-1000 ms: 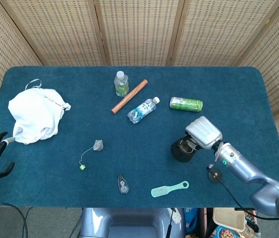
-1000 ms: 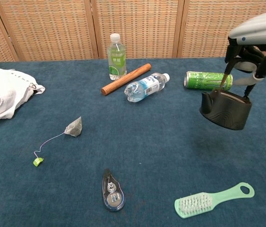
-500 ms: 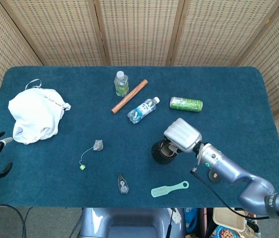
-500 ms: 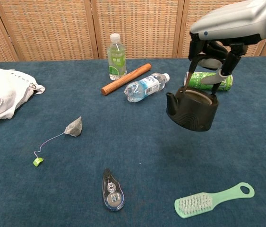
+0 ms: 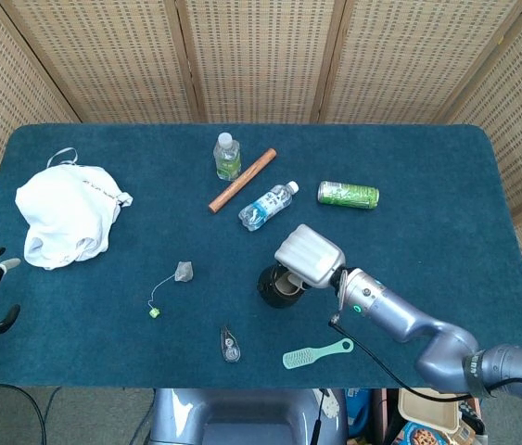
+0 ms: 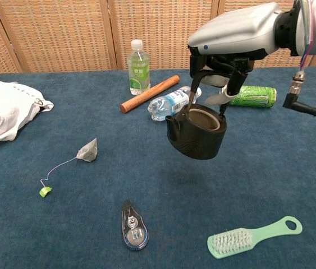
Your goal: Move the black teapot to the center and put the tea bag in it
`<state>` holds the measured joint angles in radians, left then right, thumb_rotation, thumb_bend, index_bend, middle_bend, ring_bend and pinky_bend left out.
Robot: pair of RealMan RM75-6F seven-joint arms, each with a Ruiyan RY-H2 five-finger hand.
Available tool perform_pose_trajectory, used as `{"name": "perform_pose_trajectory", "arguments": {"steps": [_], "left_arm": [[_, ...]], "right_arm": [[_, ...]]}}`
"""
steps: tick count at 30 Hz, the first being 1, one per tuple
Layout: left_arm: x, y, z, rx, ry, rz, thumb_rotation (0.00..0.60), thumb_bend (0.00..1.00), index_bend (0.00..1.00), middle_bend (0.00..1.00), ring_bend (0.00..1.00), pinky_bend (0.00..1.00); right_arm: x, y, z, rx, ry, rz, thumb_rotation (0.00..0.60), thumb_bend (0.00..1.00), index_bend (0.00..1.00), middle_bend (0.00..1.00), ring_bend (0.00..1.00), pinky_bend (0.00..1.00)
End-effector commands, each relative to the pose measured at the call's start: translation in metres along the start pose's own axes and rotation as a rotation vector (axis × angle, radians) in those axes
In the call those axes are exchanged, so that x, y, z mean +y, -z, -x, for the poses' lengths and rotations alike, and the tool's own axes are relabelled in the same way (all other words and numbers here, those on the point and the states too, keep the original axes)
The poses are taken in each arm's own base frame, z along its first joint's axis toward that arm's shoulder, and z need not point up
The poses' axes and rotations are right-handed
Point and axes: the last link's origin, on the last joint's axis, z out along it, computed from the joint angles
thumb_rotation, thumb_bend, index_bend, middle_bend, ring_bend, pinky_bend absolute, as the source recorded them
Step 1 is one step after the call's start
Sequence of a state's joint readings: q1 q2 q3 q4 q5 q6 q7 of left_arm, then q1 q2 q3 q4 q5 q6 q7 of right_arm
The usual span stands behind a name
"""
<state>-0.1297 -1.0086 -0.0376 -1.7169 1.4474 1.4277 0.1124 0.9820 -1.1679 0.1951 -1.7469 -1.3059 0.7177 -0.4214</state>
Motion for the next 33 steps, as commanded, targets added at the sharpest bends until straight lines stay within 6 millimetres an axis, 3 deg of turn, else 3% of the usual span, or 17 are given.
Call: {"name": "perform_pose_trajectory", "arguments": {"steps": [1,8,19,33], "left_arm": [[-0.001,0.0,0.001,-0.002,0.001,-0.002,0.6,0.36,0.19,0.11,0.1,0.03],[-0.005,0.001,0.001,-0.004,0.003,-0.012,0.6,0.36,0.19,0.11,0.1,0.03],[-0.012,0.003,0.007,-0.022,0.008,-0.029,0.6,0.36,0.19,0.11,0.1,0.03],[-0.014,0.002,0.011,-0.035,0.011,-0.036,0.6,0.36,0.19,0.11,0.1,0.03]], "right_arm": [[-0.003,-0.005,0.0,0.006,0.019,-0.005,0.542,0.49,0.87,0.76,0.7,0.7],[-0.012,-0.02,0.006,0.011,0.044,-0.019,0.577,0.49,0.87,0.76,0.7,0.7],[-0.024,-0.045,0.015,0.017,0.075,-0.032,0.579,0.49,0.87,0.75,0.7,0.7],[-0.033,-0.057,0.028,-0.002,0.127,-0.041,0.581,0.49,0.87,0.73,0.7,0.7]]}}
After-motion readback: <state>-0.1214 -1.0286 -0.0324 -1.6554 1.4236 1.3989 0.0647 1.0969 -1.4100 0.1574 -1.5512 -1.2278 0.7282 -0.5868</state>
